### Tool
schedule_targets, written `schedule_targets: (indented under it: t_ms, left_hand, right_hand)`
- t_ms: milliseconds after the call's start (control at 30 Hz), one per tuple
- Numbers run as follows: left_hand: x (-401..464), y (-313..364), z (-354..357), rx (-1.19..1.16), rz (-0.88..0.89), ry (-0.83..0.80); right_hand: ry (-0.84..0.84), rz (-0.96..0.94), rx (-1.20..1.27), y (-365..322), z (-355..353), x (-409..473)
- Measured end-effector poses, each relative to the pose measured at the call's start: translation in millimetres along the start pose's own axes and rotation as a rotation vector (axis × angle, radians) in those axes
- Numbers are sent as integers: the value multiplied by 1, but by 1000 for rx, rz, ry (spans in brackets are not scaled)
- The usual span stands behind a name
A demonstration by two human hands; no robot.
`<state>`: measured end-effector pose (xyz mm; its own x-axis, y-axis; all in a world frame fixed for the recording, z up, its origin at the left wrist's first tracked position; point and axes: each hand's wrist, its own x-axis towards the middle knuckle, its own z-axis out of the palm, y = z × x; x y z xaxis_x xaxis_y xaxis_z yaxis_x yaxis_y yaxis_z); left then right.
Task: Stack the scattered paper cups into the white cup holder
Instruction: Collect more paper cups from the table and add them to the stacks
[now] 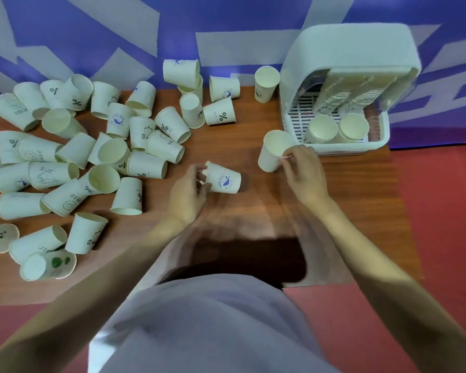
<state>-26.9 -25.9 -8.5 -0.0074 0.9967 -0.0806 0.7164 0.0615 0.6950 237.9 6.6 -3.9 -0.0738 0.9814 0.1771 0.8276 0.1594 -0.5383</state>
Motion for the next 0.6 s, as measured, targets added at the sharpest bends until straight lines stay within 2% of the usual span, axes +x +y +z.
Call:
schedule_targets:
  t_ms: [100, 267, 433, 600]
  left_hand:
    - [23, 44, 17, -29, 130, 64]
    - [70, 126, 58, -10, 450, 133]
    - [111, 179, 97, 38, 578, 106]
    - [129, 190, 124, 132, 645, 68]
  right_hand:
    - [189, 40, 12, 25, -28, 2]
    - [468, 101, -32, 77, -79, 8]
    - [523, 155, -109, 116, -97, 22]
    - [513, 165, -72, 137, -91, 36]
